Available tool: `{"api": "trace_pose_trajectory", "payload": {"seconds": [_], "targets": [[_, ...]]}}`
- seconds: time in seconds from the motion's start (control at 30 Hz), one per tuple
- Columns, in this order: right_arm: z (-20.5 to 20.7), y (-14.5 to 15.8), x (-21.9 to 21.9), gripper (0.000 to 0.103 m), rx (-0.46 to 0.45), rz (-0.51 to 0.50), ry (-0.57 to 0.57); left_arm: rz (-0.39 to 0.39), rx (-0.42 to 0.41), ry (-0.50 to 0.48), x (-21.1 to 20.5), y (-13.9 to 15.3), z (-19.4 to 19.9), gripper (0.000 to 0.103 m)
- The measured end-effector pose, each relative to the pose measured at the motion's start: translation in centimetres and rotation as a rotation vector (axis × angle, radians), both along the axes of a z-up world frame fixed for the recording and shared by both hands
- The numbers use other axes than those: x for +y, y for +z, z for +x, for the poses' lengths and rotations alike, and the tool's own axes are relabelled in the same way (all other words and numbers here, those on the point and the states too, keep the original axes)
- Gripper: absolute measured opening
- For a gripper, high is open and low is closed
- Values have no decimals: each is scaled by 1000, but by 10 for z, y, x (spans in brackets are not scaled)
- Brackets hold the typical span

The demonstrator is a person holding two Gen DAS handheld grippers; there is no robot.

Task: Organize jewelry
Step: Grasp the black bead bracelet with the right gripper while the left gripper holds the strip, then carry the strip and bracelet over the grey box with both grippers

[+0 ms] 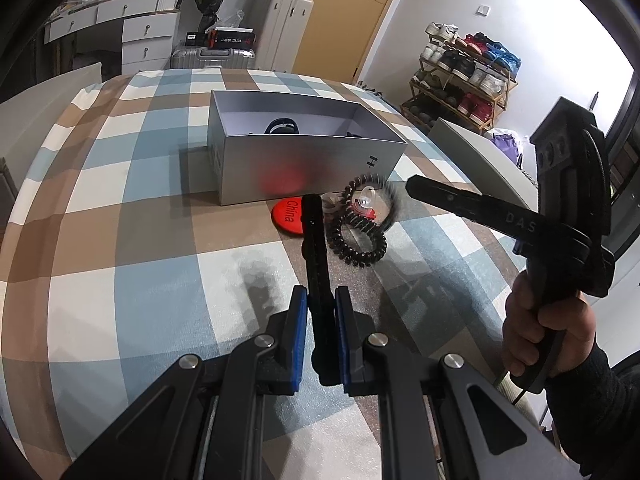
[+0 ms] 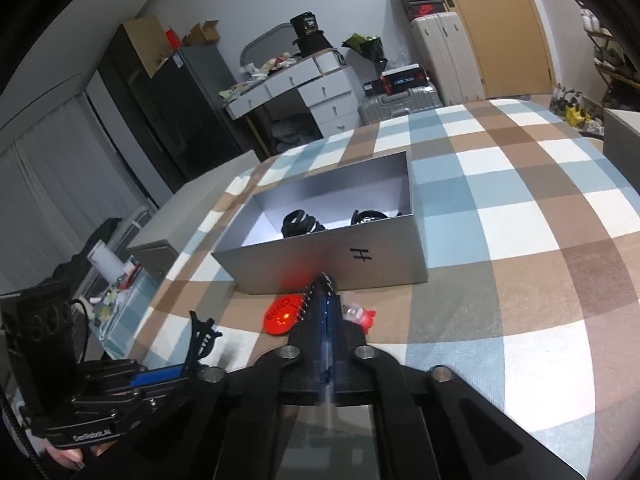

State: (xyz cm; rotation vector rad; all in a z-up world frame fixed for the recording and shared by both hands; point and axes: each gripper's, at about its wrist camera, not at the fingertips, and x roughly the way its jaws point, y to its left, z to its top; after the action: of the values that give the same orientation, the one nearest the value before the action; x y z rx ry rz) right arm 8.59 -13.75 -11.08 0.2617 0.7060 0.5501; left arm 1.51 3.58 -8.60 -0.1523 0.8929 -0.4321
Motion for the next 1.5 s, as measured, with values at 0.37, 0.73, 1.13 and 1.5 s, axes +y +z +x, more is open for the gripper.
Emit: {"api": "trace_pose_trajectory", "payload": {"seconds": [0.37,0.73,1.13,1.5], "targets": [[-4,-9,-1,4,43,-42,-14,15,4,10,0,0,-2,9],[18,-24,25,12,117,-121,10,17,34,11,4,-7,-4,9],[-9,14,5,8,-47,-89,-21,-16,-25,12,4,18,2,9],[6,70,-1,8,-167,-55,11,-22,-111,-49,-2,71,44,9]]}}
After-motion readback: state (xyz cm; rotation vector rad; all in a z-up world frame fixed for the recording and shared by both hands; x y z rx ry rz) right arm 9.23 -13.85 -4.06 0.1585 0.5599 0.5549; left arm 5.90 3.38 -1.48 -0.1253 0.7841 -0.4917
